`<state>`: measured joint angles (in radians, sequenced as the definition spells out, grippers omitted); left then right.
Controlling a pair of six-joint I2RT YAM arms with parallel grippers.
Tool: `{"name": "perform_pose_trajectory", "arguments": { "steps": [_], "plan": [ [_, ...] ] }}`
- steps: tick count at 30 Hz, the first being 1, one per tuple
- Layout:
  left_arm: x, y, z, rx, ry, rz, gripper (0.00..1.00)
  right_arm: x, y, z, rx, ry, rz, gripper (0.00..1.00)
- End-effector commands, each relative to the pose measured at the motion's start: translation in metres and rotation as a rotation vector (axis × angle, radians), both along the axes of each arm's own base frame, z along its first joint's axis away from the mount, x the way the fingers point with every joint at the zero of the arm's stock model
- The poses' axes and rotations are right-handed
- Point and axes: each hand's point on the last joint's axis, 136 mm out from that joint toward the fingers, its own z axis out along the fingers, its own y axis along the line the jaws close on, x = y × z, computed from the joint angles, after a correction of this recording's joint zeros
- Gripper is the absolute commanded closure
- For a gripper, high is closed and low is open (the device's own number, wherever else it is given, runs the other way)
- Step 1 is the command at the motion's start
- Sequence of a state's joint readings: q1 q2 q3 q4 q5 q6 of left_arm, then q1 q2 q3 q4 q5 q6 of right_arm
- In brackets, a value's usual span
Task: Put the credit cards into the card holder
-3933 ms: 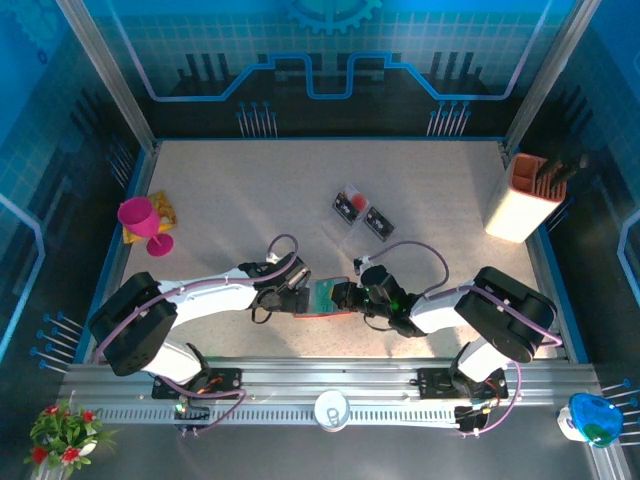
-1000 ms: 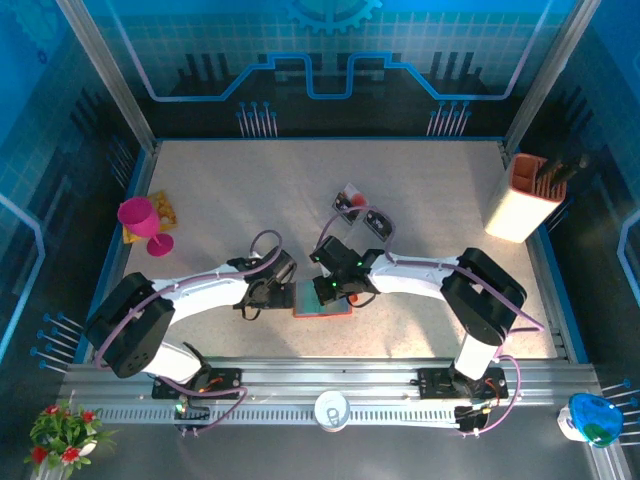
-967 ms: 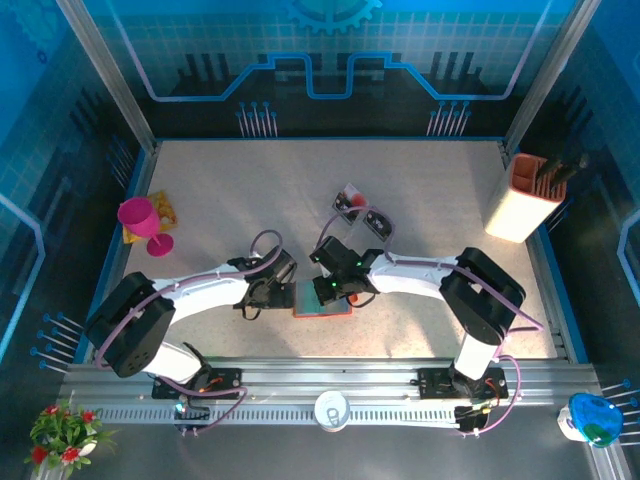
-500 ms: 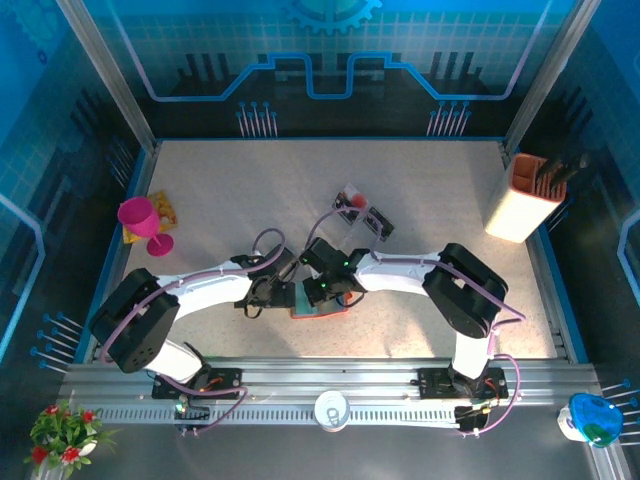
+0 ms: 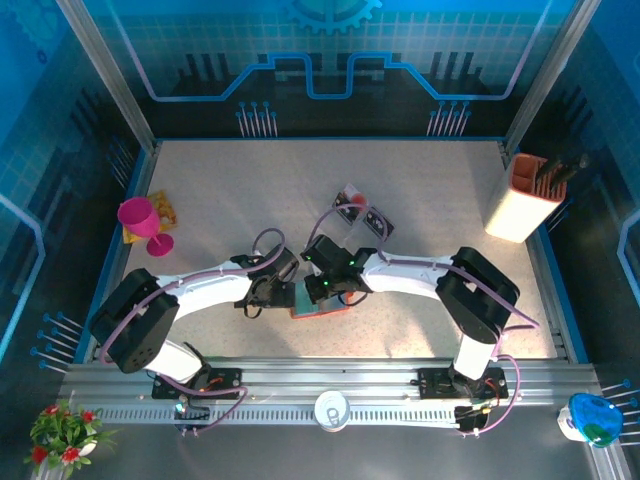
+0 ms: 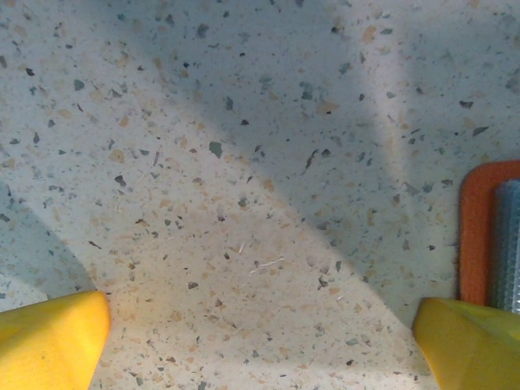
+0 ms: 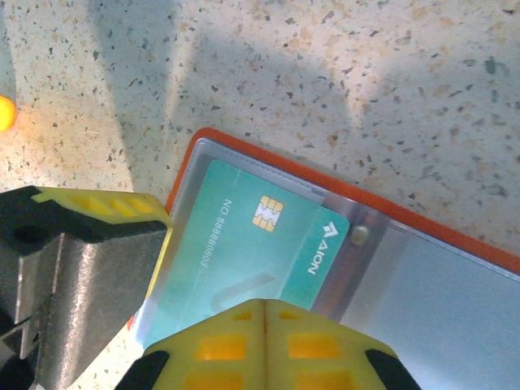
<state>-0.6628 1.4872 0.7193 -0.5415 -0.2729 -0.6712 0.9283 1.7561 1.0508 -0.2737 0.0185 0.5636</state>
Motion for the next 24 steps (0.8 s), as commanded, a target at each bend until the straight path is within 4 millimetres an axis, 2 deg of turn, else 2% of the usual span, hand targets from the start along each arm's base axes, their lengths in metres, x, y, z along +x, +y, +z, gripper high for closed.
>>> {"name": "perform_pose_trajectory", "arguments": {
  "steps": [1,12,24],
  "plan": [
    [0.004,-0.001,0.000,-0.016,-0.018,0.007,0.01,-0.001,-0.017,-0.005,-0.041,0.009,-0.026,1.00],
    [-0.003,0.007,-0.013,0.025,0.025,0.025,0.01,-0.006,-0.017,-0.023,-0.055,0.057,-0.017,1.00],
    [0.000,0.003,-0.018,0.024,0.031,0.008,0.01,-0.014,0.003,-0.025,0.013,0.119,0.014,1.00]
  ]
}}
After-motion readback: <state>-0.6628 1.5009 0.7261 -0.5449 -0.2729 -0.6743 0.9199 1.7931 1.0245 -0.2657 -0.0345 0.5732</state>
